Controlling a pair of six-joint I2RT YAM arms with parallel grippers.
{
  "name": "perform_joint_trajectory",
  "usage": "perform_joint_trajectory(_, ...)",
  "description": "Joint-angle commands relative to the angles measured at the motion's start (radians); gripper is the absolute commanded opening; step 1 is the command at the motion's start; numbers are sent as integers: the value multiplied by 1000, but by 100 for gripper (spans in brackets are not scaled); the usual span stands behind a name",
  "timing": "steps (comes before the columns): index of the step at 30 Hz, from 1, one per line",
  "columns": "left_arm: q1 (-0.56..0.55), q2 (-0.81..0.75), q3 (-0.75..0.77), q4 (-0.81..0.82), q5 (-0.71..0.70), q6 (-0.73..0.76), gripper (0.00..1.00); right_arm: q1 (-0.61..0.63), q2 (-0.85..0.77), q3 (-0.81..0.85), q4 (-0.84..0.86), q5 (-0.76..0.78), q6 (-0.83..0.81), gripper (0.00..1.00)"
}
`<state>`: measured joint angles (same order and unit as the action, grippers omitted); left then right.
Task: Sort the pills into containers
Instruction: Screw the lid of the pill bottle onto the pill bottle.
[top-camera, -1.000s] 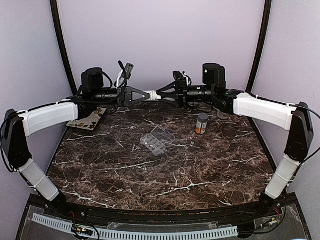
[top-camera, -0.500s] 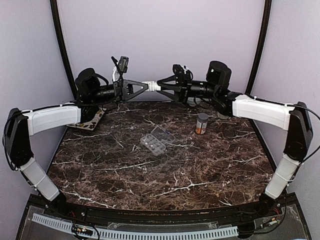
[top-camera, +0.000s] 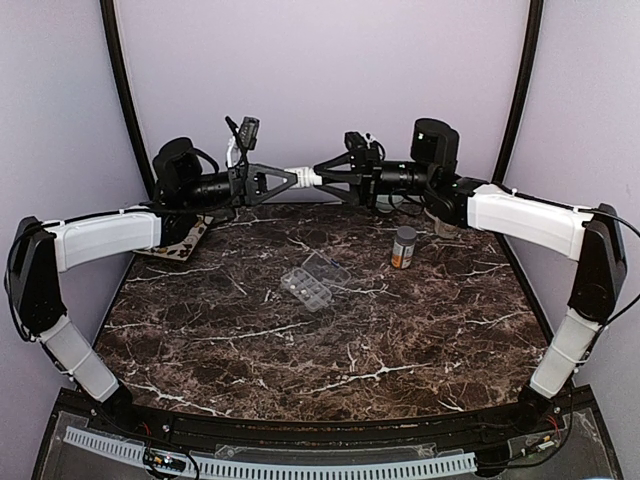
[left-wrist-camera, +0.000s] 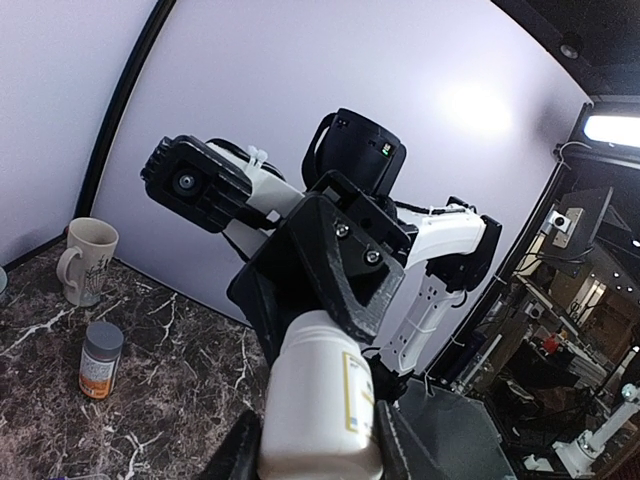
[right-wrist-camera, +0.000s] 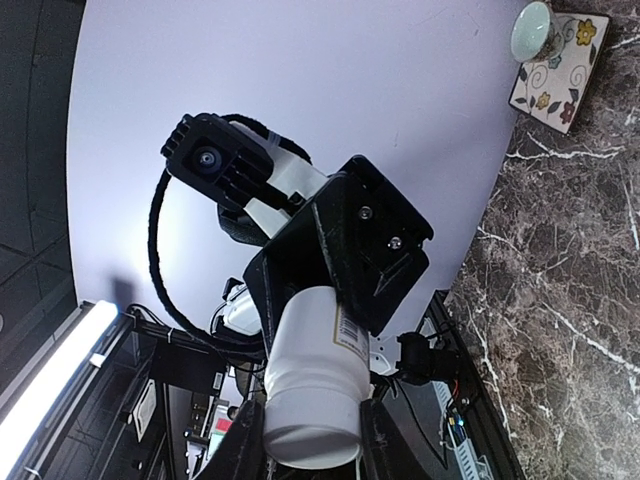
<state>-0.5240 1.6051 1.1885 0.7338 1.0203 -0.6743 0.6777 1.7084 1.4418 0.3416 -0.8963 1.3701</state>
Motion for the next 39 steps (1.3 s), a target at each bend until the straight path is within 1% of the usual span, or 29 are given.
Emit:
perform_joint_trajectory(1, -85, -20, -9, -190, 69, 151, 0, 55, 10, 63, -37, 44, 6, 0)
perform_joint_trajectory(4, -85, -32, -7, -254, 69, 218, 0, 55, 11, 73, -65, 56, 9, 0)
perform_joint_trajectory(10, -85, -58, -4, -378, 69, 352, 0, 59, 0, -21, 52, 68, 159, 0)
perform_joint_trajectory(15, -85, -74, -33, -371, 75, 383, 0, 75, 2, -43, 93, 67, 228, 0)
perform_joint_trajectory(18, -85, -81, -57, -329, 79, 354, 0, 82, 3, -45, 108, 68, 247, 0)
perform_joint_trajectory(26, -85, -70, -117, -99, 111, 155, 0, 83, -23, -36, 60, 82, 188, 0)
perform_joint_trajectory(28, -85, -64, -126, -38, 116, 103, 0, 83, -29, -35, 51, 85, 172, 3)
perform_joint_trajectory(31, -85, -54, -129, 22, 115, 55, 0, 85, -40, -28, 15, 89, 138, 10)
perform_joint_trajectory(39, -85, -44, -139, 67, 110, 16, 0, 84, -46, 3, -79, 98, 66, 20)
